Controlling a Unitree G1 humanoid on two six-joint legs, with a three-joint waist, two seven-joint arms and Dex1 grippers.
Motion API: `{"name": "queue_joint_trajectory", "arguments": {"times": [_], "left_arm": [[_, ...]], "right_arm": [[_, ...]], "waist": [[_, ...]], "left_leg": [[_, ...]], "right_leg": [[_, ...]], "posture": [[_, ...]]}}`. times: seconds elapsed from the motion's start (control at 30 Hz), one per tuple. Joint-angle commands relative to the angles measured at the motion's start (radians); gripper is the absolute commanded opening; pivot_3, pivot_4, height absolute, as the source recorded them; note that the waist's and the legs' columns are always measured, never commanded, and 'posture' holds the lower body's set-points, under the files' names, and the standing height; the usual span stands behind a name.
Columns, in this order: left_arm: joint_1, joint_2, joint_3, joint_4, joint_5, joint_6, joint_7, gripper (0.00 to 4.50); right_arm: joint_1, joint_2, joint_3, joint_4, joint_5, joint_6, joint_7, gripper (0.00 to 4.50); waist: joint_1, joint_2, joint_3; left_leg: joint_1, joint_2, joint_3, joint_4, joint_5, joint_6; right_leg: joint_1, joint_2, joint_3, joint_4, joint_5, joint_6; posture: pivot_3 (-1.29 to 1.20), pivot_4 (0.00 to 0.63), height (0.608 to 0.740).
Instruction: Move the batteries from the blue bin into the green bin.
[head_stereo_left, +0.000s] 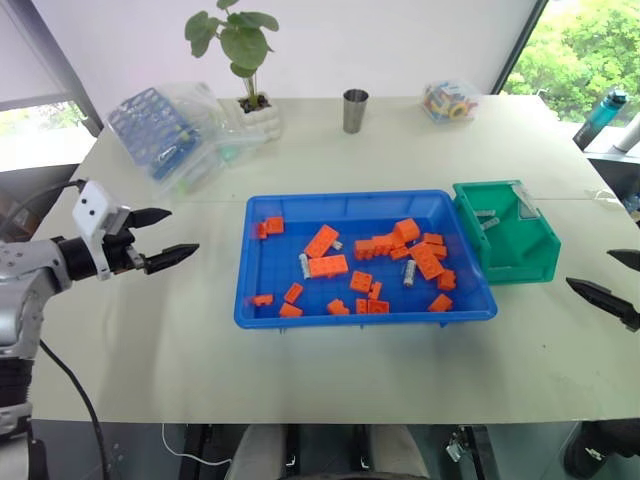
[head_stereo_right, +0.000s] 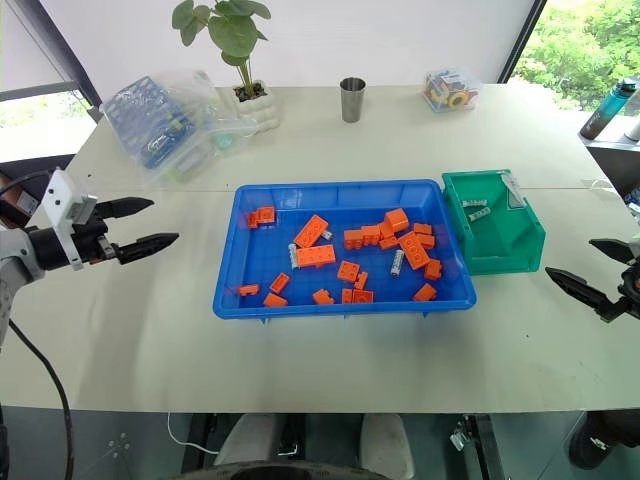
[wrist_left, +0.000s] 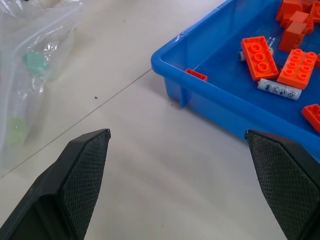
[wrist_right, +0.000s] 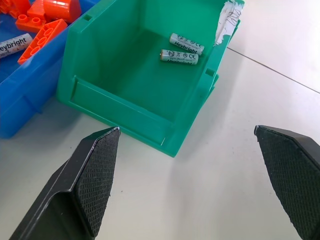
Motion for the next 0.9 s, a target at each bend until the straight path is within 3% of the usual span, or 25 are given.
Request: {"name": "queue_joint_trajectory", "arguments": {"times": [0.03,0.6,0.8,0.9], "left_arm": [[0.0,0.014,0.031,-0.025,-0.002,-0.02,-0.007,4.5],[0.0,-0.029,0.033,-0.082,-0.066,0.036,0.004,4.5],[0.013,-0.016,0.023,-0.164,-0.124,0.088,-0.05,4.5],[0.012,-0.001,0.008,-0.206,-0.147,0.113,-0.086,4.5]], "right_arm": [[-0.006,-0.002,-0.019,0.001,0.001,-0.014,-0.001,4.44],[-0.049,-0.028,-0.015,-0.003,0.016,0.037,0.007,4.44],[-0.203,-0.066,0.051,-0.101,0.107,0.144,0.029,4.44],[-0.362,-0.054,0.212,-0.186,0.137,0.184,0.03,4.44]], "waist": [[0.0,0.0,0.0],[0.0,0.0,0.0],[-0.006,0.0,0.0],[-0.009,0.0,0.0]], "left_leg": [[0.0,0.0,0.0,0.0,0.0,0.0],[0.001,0.0,0.0,0.002,0.001,-0.001],[0.001,0.0,0.0,0.002,0.001,-0.002],[0.001,0.001,0.0,0.002,0.002,-0.003]], "right_leg": [[0.0,0.0,0.0,0.0,0.0,0.0],[0.001,0.001,0.0,0.002,0.0,0.0],[0.0,0.001,0.0,0.003,0.0,0.001],[0.0,0.002,-0.001,0.004,0.0,0.001]], "posture": [[0.0,0.15,0.716],[0.0,0.15,0.716],[0.0,0.15,0.716],[0.0,0.15,0.716]]}}
